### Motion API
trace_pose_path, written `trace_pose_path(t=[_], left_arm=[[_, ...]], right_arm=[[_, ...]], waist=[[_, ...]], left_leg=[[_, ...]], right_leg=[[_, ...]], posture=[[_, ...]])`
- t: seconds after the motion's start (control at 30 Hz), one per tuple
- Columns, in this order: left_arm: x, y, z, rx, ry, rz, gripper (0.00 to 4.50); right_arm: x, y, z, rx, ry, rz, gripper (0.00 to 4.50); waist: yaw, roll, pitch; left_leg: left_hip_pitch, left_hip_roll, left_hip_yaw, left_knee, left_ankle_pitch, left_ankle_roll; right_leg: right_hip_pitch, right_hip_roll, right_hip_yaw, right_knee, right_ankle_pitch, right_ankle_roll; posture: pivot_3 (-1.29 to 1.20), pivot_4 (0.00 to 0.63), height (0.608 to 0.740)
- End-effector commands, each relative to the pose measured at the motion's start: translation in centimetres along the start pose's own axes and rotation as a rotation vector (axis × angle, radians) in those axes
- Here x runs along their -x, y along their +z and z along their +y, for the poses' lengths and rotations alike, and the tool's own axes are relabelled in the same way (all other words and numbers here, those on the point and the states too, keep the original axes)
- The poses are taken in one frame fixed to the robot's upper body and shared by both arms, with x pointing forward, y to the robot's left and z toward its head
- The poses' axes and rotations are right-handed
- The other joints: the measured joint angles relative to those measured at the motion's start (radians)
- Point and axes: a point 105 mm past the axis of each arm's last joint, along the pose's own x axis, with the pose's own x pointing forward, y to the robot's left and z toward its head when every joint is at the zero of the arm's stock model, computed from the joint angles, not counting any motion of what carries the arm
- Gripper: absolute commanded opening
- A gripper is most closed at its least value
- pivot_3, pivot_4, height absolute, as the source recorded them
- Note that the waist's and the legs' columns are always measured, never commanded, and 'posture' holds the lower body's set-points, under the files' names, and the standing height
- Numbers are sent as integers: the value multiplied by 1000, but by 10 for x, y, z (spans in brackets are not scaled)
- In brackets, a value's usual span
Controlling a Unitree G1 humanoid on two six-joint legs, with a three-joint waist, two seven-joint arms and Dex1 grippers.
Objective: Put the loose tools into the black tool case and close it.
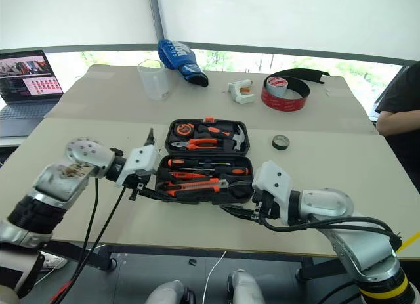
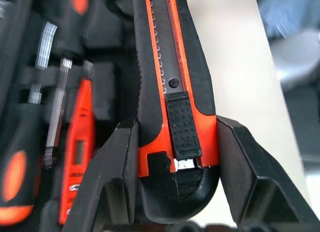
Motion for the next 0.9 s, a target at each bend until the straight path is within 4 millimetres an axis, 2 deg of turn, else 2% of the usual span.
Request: trace_pose_path(t=[0.03, 0.17, 0.43, 0.5, 0.53, 0.67, 0.77, 0.87, 0.9], left_arm=[[5, -3, 10, -75, -21, 54, 1740], [3, -10, 21, -43, -1, 70, 1740], [-5, -13, 26, -8, -12, 54, 1740], [-5, -13, 28, -1, -6, 53, 2743], [-5, -13, 28, -1, -4, 53, 2937], [5, 4, 27, 16, -14, -29, 4398], [13, 12, 27, 38, -5, -74, 4467], [18, 10, 31, 37, 32, -67, 4467], [19, 7, 32, 33, 44, -56, 4205]], right_arm=[[7, 8, 2, 22, -30, -21, 3297], [10, 5, 3, 19, -50, -13, 3297], [10, 3, 5, 17, -57, -12, 3297], [9, 3, 5, 20, -56, -11, 3297], [9, 3, 4, 21, -56, -11, 3297], [8, 1, 3, 22, -53, -8, 3297], [7, 1, 2, 23, -49, -10, 3297], [5, 1, 2, 25, -47, -15, 3297], [5, 2, 1, 25, -47, -17, 3297]], waist=[[0, 0, 0], [0, 0, 0], [0, 0, 0], [0, 0, 0], [0, 0, 0], [-2, 0, 0], [-2, 0, 0], [-1, 0, 0], [-1, 0, 0]], left_leg=[[0, 0, 0, 0, 0, 1], [-3, 1, -1, 0, -1, 2], [-8, 0, -2, 7, -4, 9], [-8, 0, -2, 8, -5, 10], [-8, 0, -2, 8, -5, 10], [-9, 0, -1, 9, -6, 11], [-10, 0, -1, 9, -6, 11], [-11, 0, -1, 9, -6, 11], [-11, 0, -1, 10, -6, 11]], right_leg=[[0, 0, 0, -1, 0, 0], [0, 2, -1, -5, 1, 2], [0, 2, -2, -9, 4, 7], [0, 1, -3, -9, 5, 7], [0, 1, -3, -9, 5, 7], [0, 1, -3, -9, 5, 8], [-1, 2, -4, -9, 5, 7], [-2, 2, -4, -9, 5, 7], [-2, 2, -4, -9, 5, 7]], posture=[[0, 150, 730], [0, 150, 730], [0, 150, 730], [0, 150, 730], [0, 150, 730], [0, 150, 730], [0, 150, 730], [0, 150, 730], [0, 150, 730]])
